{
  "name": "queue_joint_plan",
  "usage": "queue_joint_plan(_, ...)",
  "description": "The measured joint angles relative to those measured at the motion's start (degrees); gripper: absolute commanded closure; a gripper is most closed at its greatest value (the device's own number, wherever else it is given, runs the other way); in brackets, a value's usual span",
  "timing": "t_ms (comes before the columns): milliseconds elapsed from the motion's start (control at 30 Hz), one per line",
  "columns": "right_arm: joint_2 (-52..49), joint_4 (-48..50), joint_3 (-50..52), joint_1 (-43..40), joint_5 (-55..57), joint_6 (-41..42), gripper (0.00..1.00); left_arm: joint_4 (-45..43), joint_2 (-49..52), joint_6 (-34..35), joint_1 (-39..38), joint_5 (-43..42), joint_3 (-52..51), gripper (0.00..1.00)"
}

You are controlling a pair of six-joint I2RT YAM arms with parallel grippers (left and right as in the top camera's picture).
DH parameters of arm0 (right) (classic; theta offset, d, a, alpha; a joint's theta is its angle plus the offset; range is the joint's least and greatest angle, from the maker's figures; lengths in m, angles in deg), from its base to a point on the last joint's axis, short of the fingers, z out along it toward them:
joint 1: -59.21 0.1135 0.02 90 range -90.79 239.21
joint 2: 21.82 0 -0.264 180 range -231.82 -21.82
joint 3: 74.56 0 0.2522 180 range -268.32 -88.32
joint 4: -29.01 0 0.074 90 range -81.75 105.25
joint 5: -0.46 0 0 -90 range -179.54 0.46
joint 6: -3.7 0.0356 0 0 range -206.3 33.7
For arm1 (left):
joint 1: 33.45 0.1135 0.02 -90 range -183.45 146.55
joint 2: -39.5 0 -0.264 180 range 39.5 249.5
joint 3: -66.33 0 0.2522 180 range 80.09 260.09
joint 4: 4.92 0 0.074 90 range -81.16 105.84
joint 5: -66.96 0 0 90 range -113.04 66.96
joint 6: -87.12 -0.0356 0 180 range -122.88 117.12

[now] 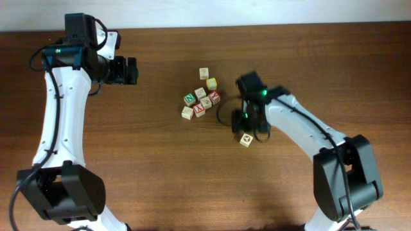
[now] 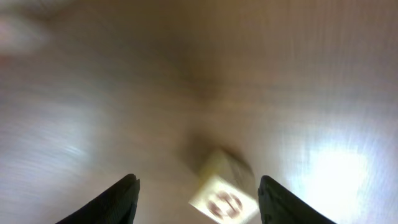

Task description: Rotate 3 blocks

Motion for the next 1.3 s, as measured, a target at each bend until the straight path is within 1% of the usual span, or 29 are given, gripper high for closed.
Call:
queue_joint_plan(33, 0.2, 4.3, -6.0, 0.0, -0.2, -1.4, 0.36, 0.0, 0.0, 0.0, 0.0, 0.0, 0.0, 0.01)
queue_joint_plan(67, -0.3, 10.2, -8.0, 0.0, -0.4, -2.0, 0.36, 0.2, 0.0, 0.0, 0.0, 0.1, 0.0, 0.01)
queue_joint_plan(100, -0.3, 13.4, -8.5, 0.0, -0.4, -2.1, 0.36, -0.1, 0.0, 0.0, 0.0, 0.1, 0.0, 0.01)
queue_joint_plan(133, -0.5, 19.1, -9.6, 0.1, -0.5, -2.5, 0.36, 0.2, 0.0, 0.0, 0.0, 0.1, 0.0, 0.01)
queue_joint_plan(167, -1.4, 21.6, -10.1, 0.1, -0.5, -3.1, 0.36, 0.1, 0.0, 0.0, 0.0, 0.2, 0.0, 0.01)
queue_joint_plan(233, -5.1, 24.3, -10.1, 0.1, -0.6, -4.1, 0.36, 0.0, 0.0, 0.1, 0.0, 0.2, 0.0, 0.01)
queue_joint_plan(333, -13.5, 27.0, -10.1, 0.2, -1.5, -5.1, 0.36, 0.0, 0.0, 0.1, 0.0, 0.2, 0.0, 0.01)
queue_joint_plan(500, -17.2, 30.1, -10.1, 1.7, -2.3, -5.3, 0.36, 0.0, 0.1, 0.1, 0.0, 0.2, 0.0, 0.01)
queue_joint_plan(533, -17.3, 30.5, -10.1, 2.1, -2.4, -5.4, 0.37, 0.0, 0.0, 0.1, 0.0, 0.2, 0.0, 0.01)
queue_joint_plan(600, -17.7, 30.6, -10.1, 2.3, -2.5, -5.1, 0.47, 0.0, 0.0, 0.1, 0.0, 0.2, 0.0, 0.01)
queue_joint_plan(633, -17.9, 29.3, -10.1, 2.3, -2.6, -4.9, 0.55, 0.0, 0.0, 0.1, 0.0, 0.2, 0.0, 0.01)
queue_joint_plan(667, -18.4, 27.9, -10.3, 2.3, -2.6, -4.9, 0.6, 0.0, 0.0, 0.1, 0.0, 0.2, 0.0, 0.01)
queue_joint_plan(733, -18.4, 25.9, -10.4, 2.3, -2.5, -4.6, 0.62, 0.0, 0.0, 0.1, 0.0, 0.2, 0.0, 0.01)
queue_joint_plan(833, -18.4, 24.5, -11.1, 2.3, -2.5, -4.6, 0.7, 0.0, 0.0, 0.1, 0.0, 0.2, 0.0, 0.01)
queue_joint_plan(900, -18.4, 21.7, -12.4, 2.3, -2.5, -4.6, 0.7, 0.0, 0.0, 0.1, 0.0, 0.2, 0.0, 0.01)
queue_joint_plan(967, -18.3, 13.9, -15.4, 2.3, -2.3, -4.6, 0.7, 0.0, 0.0, 0.1, 0.0, 0.2, 0.0, 0.01)
queue_joint_plan(1000, -17.8, 6.2, -18.7, 2.3, -2.3, -4.6, 0.7, 0.1, 0.0, 0.1, 0.0, 0.2, 0.0, 0.01)
queue_joint_plan(1033, -17.0, 2.4, -20.9, 2.3, -2.4, -4.5, 0.7, 0.2, 0.0, 0.1, 0.0, 0.2, 0.0, 0.01)
queue_joint_plan(1100, -14.3, -9.0, -27.3, 2.3, -2.6, -4.5, 0.71, 0.1, 0.0, 0.1, 0.0, 0.2, 0.0, 0.01)
queue_joint_plan(1133, -12.2, -12.7, -28.9, 2.3, -2.7, -4.2, 0.78, 0.1, 0.1, 0.1, 0.0, 0.2, 0.0, 0.01)
queue_joint_plan(1167, -11.0, -15.5, -29.4, 2.3, -2.8, -3.6, 0.78, 0.1, 0.1, 0.1, 0.0, 0.2, 0.0, 0.01)
queue_joint_plan(1200, -10.5, -16.9, -29.0, 2.4, -2.8, -3.0, 0.77, 0.1, 0.1, 0.1, 0.0, 0.2, 0.0, 0.01)
queue_joint_plan(1233, -10.6, -16.7, -25.6, 2.8, -2.6, -1.0, 0.77, 0.1, 0.1, 0.1, 0.0, 0.2, 0.0, 0.01)
queue_joint_plan(1267, -10.5, -13.9, -23.3, 3.1, -2.5, -0.2, 0.77, 0.1, 0.1, 0.1, 0.0, 0.2, 0.0, 0.01)
queue_joint_plan(1300, -10.2, -9.9, -18.8, 3.7, -2.4, 1.6, 0.77, 0.0, 0.1, 0.1, 0.0, 0.2, 0.0, 0.01)
